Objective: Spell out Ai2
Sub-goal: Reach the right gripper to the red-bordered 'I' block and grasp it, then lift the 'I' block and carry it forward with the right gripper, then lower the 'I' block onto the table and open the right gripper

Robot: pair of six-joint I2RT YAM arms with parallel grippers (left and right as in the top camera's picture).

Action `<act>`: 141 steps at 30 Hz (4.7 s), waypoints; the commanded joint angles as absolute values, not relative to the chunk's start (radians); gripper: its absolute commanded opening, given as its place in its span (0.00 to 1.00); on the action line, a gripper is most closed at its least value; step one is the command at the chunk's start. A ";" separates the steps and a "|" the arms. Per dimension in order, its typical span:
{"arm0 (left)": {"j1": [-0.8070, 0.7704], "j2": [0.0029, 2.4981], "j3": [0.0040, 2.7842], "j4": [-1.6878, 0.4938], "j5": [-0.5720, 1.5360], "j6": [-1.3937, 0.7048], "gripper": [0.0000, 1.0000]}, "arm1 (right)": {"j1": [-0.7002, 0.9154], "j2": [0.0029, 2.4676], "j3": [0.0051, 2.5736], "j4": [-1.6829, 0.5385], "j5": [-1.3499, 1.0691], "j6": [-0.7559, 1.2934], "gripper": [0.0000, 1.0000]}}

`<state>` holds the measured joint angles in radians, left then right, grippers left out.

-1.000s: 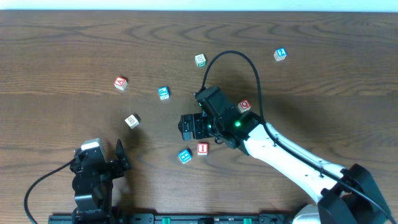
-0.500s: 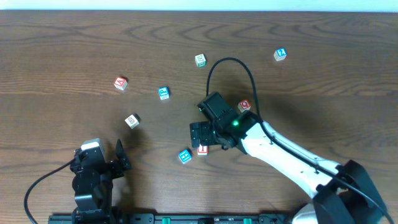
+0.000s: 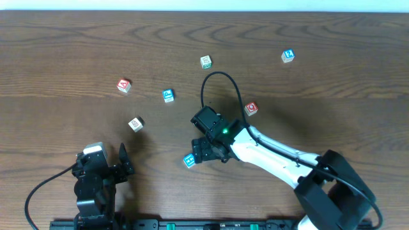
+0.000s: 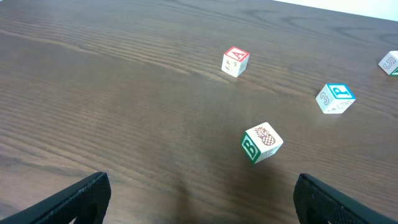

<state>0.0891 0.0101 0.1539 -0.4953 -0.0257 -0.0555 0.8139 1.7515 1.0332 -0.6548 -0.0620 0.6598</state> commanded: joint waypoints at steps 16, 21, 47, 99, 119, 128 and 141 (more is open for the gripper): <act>0.091 0.004 0.138 -0.495 -0.025 -0.067 0.95 | 0.830 1.786 1.044 -0.647 -0.037 0.702 0.46; 0.091 0.004 0.138 -0.496 -0.025 -0.067 0.95 | 0.833 1.786 1.044 -0.646 -0.036 0.702 0.40; 0.091 0.004 0.138 -0.496 -0.025 -0.067 0.95 | 0.831 1.786 1.219 -0.784 0.162 0.661 0.21; 0.091 0.004 0.138 -0.496 -0.025 -0.067 0.95 | 0.590 2.293 1.832 -0.942 0.063 0.717 0.02; 0.091 0.004 0.138 -0.496 -0.025 -0.067 0.95 | 0.590 2.293 1.831 -0.961 0.063 0.698 0.48; 0.091 0.004 0.138 -0.495 -0.025 -0.067 0.95 | 0.587 2.293 1.832 -0.962 0.063 0.698 0.59; 0.091 0.004 0.138 -0.496 -0.025 -0.067 0.95 | 0.587 2.293 1.832 -0.938 0.064 0.566 0.55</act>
